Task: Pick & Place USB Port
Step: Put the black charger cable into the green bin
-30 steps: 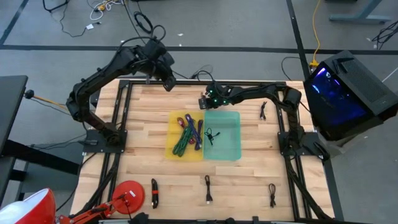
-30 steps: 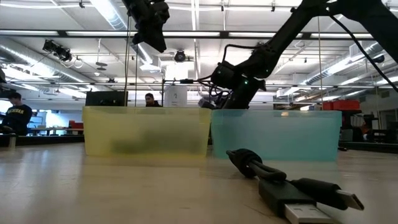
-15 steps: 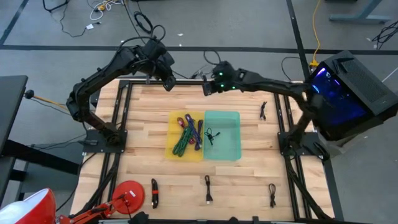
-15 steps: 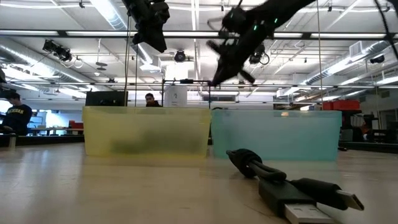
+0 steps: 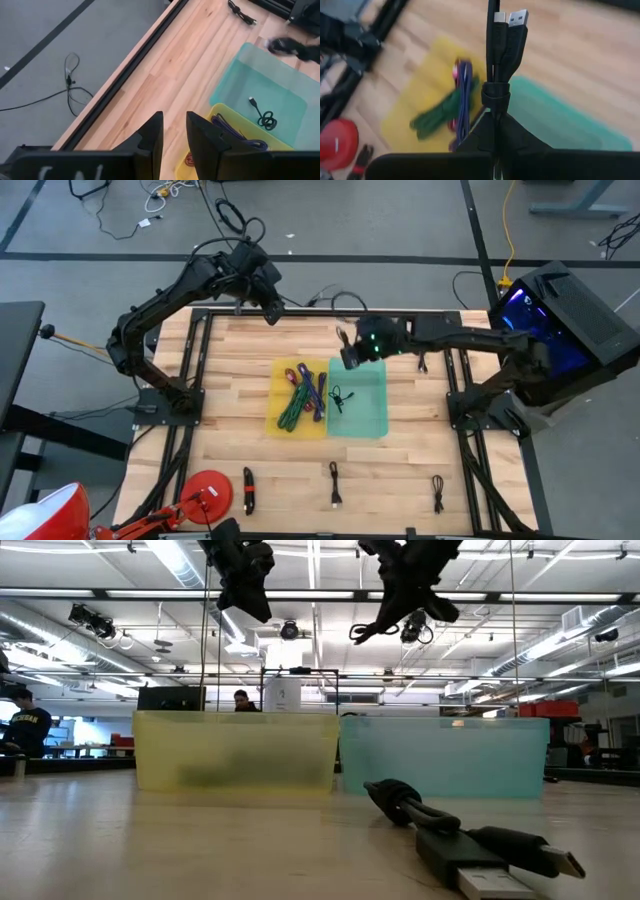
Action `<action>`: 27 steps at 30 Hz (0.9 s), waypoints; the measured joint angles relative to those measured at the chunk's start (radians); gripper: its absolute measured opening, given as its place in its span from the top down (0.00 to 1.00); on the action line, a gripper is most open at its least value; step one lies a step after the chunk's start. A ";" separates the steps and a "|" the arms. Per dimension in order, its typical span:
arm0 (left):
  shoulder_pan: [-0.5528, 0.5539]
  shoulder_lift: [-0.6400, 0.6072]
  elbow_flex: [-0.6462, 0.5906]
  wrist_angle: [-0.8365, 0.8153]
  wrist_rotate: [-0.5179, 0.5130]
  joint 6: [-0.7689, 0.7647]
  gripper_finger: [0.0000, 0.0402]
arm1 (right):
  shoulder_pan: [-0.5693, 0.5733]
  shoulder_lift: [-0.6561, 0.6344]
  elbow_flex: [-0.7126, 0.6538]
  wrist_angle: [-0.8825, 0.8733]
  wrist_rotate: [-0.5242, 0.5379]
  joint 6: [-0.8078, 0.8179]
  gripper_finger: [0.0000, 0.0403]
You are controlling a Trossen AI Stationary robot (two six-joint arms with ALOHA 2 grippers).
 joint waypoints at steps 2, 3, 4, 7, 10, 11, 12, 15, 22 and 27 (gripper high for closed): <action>0.000 0.000 0.000 0.001 0.000 0.003 0.78 | 0.043 0.000 0.000 -0.042 0.001 0.050 1.00; 0.000 0.000 0.000 0.001 0.000 0.007 0.78 | 0.062 0.000 -0.001 -0.060 0.003 0.077 1.00; 0.000 0.000 0.000 0.002 0.001 0.016 0.78 | 0.082 0.000 -0.001 -0.080 0.008 0.106 1.00; 0.000 0.000 0.000 0.002 0.003 0.037 0.78 | 0.138 0.000 -0.001 -0.146 0.018 0.206 1.00; 0.000 0.000 0.000 0.002 0.003 0.044 0.78 | 0.190 0.005 -0.001 -0.207 0.016 0.293 1.00; 0.000 0.000 0.000 0.002 0.004 0.044 0.78 | 0.206 0.010 -0.001 -0.217 0.012 0.319 1.00; 0.000 0.001 0.000 0.002 0.004 0.044 0.78 | 0.220 0.013 -0.001 -0.227 0.006 0.341 1.00; 0.000 0.001 0.000 0.003 0.004 0.052 0.78 | 0.251 0.021 -0.002 -0.240 0.001 0.395 1.00; 0.000 0.001 0.001 0.003 0.004 0.070 0.78 | 0.266 0.066 -0.002 -0.239 0.000 0.425 1.00; 0.000 0.001 0.001 0.003 0.004 0.070 0.78 | 0.266 0.089 -0.002 -0.239 -0.006 0.407 0.90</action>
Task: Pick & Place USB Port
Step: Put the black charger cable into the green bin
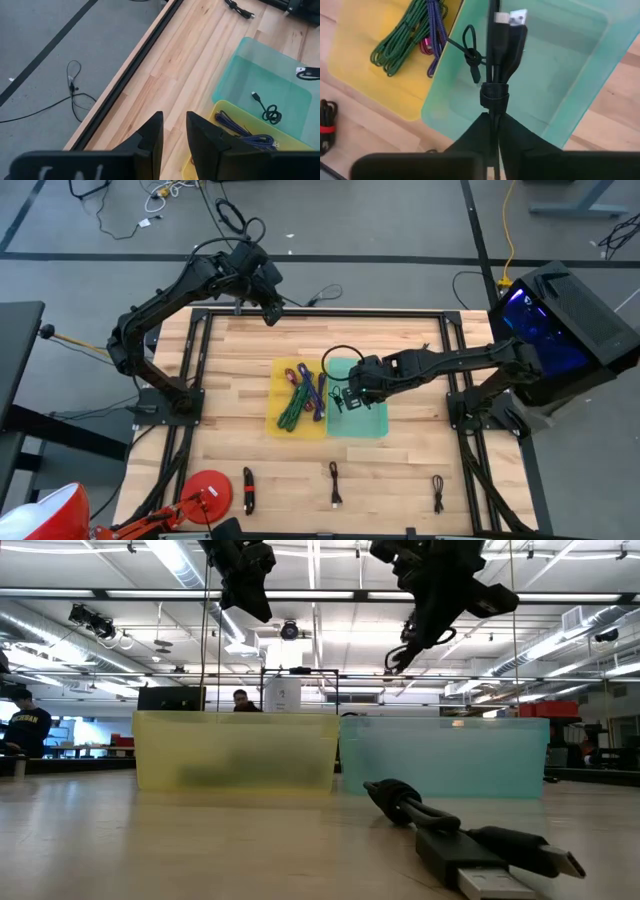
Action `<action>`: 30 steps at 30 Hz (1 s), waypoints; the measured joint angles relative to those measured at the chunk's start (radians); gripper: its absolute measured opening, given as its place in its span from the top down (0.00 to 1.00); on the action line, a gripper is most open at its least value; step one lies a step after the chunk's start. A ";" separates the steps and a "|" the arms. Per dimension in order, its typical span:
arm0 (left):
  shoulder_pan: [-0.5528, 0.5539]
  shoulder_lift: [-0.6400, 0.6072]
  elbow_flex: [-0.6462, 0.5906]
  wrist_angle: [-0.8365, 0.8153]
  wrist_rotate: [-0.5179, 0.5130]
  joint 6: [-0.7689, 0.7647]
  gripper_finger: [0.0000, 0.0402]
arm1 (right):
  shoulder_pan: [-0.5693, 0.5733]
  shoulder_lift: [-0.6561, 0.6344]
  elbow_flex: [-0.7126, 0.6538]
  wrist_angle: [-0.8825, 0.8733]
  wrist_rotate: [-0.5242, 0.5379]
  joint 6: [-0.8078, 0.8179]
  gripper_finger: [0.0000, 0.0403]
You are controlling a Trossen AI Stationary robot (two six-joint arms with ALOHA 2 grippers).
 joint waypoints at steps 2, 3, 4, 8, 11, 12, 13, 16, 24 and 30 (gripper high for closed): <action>0.000 0.000 0.000 0.000 0.000 0.000 0.78 | 0.000 0.001 0.000 -0.006 -0.003 -0.011 0.83; 0.000 0.000 0.000 0.000 0.000 0.000 0.78 | 0.000 0.001 0.000 -0.005 -0.002 -0.016 0.80; 0.000 0.000 0.000 0.000 0.000 0.000 0.78 | 0.000 0.001 0.000 -0.005 -0.002 -0.016 0.77; 0.000 0.000 0.000 -0.001 0.000 0.001 0.78 | 0.000 0.001 0.000 -0.027 0.002 -0.045 0.66; 0.000 0.000 0.000 -0.001 0.000 0.002 0.78 | -0.011 0.000 0.000 -0.108 0.059 -0.033 0.60; 0.000 0.000 0.000 -0.001 0.000 0.002 0.78 | -0.019 -0.004 0.000 -0.143 0.084 -0.025 0.58; 0.000 0.000 0.000 -0.001 0.000 0.002 0.78 | -0.032 -0.010 0.000 -0.185 0.107 -0.024 0.57; 0.000 0.000 0.000 -0.001 0.000 0.001 0.78 | -0.087 -0.026 0.000 -0.337 0.121 -0.041 0.54; 0.000 0.000 0.000 -0.002 0.000 -0.001 0.78 | -0.254 -0.089 -0.051 -0.388 0.165 -0.211 0.54; 0.000 0.000 0.000 -0.006 0.000 -0.007 0.78 | -0.409 -0.192 -0.267 -0.258 0.110 -0.289 0.54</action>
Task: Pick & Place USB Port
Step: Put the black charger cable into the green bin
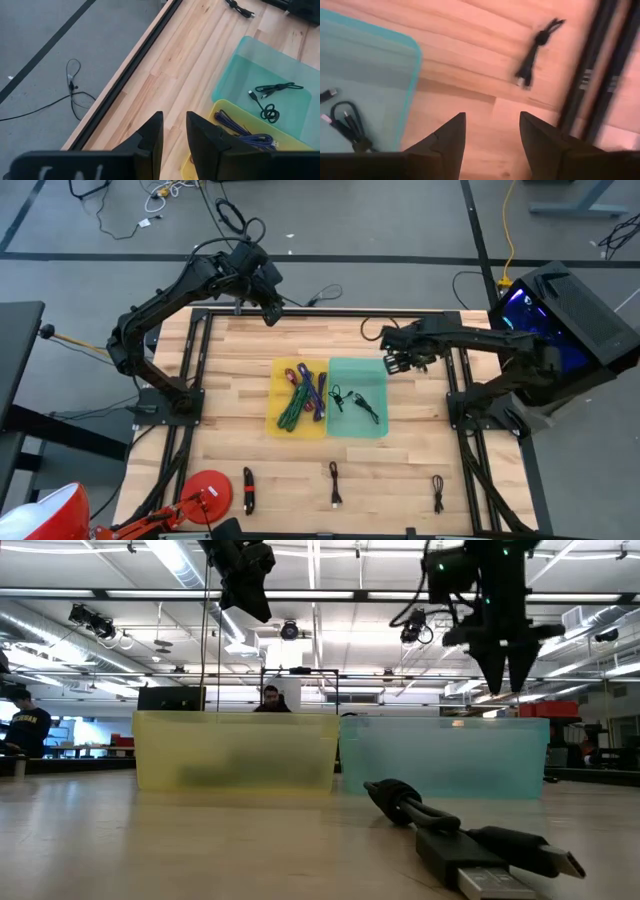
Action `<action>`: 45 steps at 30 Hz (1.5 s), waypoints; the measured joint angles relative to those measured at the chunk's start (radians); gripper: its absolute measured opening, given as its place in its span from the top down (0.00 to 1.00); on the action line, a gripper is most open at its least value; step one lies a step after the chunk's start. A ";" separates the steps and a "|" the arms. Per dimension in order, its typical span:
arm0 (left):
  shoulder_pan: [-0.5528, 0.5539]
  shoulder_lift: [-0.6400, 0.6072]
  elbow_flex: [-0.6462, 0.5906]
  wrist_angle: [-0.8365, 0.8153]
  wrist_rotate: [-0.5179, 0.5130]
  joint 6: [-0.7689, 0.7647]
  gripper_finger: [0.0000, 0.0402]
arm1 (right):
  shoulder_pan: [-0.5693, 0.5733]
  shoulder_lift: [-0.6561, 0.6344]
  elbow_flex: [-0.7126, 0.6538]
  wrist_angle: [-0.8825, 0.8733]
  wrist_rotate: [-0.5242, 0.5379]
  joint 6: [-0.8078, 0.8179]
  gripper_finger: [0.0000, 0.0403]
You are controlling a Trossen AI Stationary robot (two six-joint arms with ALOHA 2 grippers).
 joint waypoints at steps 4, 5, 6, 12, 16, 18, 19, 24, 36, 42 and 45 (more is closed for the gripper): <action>0.000 0.000 0.000 -0.003 0.000 -0.001 0.78 | -0.077 -0.083 -0.150 0.140 -0.059 -0.019 0.54; 0.000 0.000 0.000 -0.003 0.000 -0.001 0.78 | -0.094 -0.098 -0.186 0.169 -0.076 -0.017 0.53; 0.000 0.000 0.000 -0.003 0.000 -0.002 0.78 | -0.108 -0.112 -0.219 0.195 -0.088 -0.018 0.53; 0.000 0.000 0.000 -0.002 0.000 -0.021 0.78 | -0.155 -0.165 -0.378 0.304 -0.113 -0.016 0.53; 0.000 0.000 0.000 -0.002 0.000 -0.030 0.78 | -0.195 -0.178 -0.441 0.368 -0.103 -0.005 0.53; -0.002 0.000 0.000 -0.001 0.000 -0.047 0.78 | -0.228 -0.178 -0.466 0.414 -0.104 -0.010 0.53; -0.002 0.000 0.000 -0.001 0.000 -0.047 0.78 | -0.247 -0.178 -0.474 0.440 -0.104 -0.016 0.53; -0.002 0.000 0.000 0.011 0.000 -0.055 0.78 | -0.366 -0.178 -0.478 0.491 -0.076 -0.094 0.53; -0.002 0.001 0.000 0.012 0.000 -0.080 0.78 | -0.519 -0.119 -0.478 0.608 -0.086 -0.222 0.53; -0.002 0.001 0.000 0.012 0.000 -0.081 0.78 | -0.538 -0.028 -0.478 0.631 -0.084 -0.269 0.56; -0.002 0.001 0.000 0.012 0.000 -0.081 0.78 | -0.550 0.015 -0.478 0.632 -0.087 -0.307 0.59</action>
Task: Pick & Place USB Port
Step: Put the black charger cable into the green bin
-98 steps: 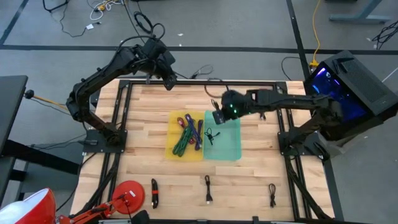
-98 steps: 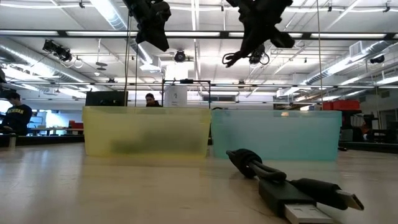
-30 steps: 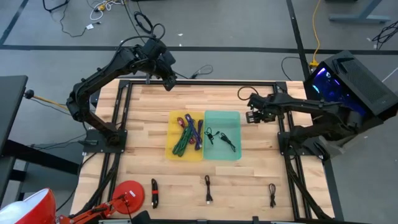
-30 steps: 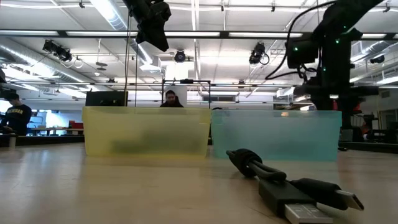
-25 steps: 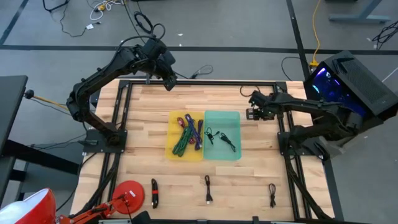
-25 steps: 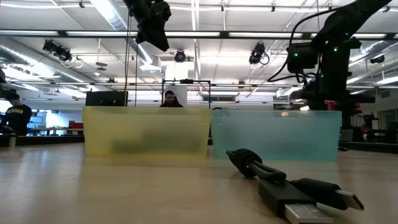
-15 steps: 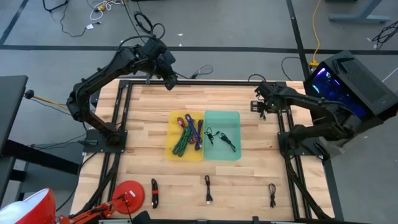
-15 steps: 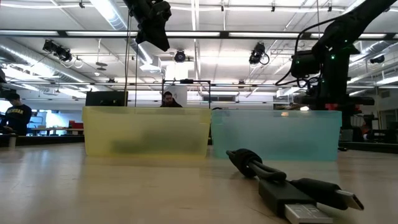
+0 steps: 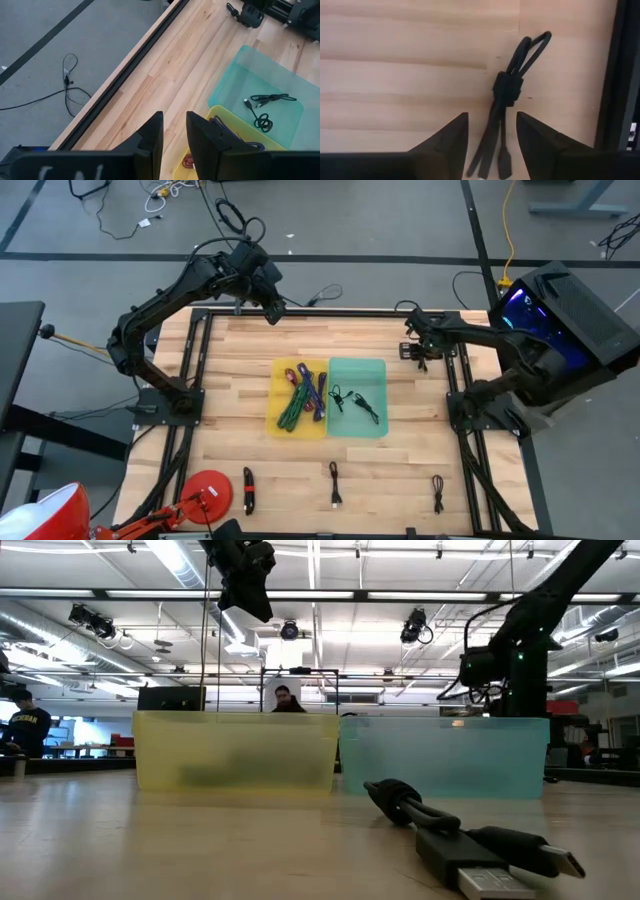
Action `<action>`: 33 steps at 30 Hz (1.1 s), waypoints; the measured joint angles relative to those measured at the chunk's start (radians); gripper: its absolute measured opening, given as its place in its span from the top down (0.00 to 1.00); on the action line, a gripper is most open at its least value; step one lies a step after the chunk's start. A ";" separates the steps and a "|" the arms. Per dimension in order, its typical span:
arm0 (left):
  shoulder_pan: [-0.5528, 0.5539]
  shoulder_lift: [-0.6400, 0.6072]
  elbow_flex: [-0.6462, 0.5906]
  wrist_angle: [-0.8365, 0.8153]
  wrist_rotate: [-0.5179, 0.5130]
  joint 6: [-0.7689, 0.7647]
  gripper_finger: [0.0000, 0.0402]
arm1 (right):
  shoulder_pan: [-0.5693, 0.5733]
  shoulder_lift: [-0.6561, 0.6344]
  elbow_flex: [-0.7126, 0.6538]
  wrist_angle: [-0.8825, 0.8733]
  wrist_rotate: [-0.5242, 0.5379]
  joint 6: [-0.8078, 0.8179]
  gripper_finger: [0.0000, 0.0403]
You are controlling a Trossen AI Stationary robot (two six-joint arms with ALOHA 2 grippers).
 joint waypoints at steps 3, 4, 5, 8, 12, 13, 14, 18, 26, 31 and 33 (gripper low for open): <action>0.000 0.000 0.000 0.000 0.000 0.000 0.78 | -0.004 0.035 0.000 0.013 0.000 -0.008 0.61; 0.000 0.000 0.000 0.001 0.000 0.000 0.78 | -0.004 0.048 0.000 0.017 0.000 -0.008 0.63; 0.000 0.000 0.000 0.000 0.000 0.000 0.78 | -0.004 0.061 0.000 0.020 -0.002 -0.009 0.64; 0.000 0.000 0.000 0.001 0.000 0.000 0.78 | -0.004 0.088 0.006 0.035 -0.027 -0.022 0.75; 0.000 0.000 0.000 0.001 0.000 0.000 0.78 | -0.004 0.087 0.006 0.047 -0.066 -0.058 0.96; 0.000 0.000 0.000 0.001 0.000 0.000 0.78 | -0.004 0.082 0.008 0.042 -0.069 -0.059 0.96; 0.000 0.000 0.000 0.001 0.000 0.000 0.78 | -0.004 0.079 0.017 0.027 -0.071 -0.061 0.97; 0.000 0.000 0.000 0.001 0.000 0.000 0.78 | 0.008 0.033 0.094 -0.095 -0.092 -0.125 0.99; 0.000 0.000 0.000 0.001 -0.001 0.005 0.78 | 0.124 -0.126 0.370 -0.342 -0.085 -0.132 1.00; 0.000 0.000 0.000 0.001 -0.001 0.008 0.78 | 0.280 -0.200 0.490 -0.397 -0.130 -0.033 1.00; 0.000 0.000 0.000 0.001 -0.003 0.009 0.78 | 0.373 -0.217 0.523 -0.398 -0.148 0.037 1.00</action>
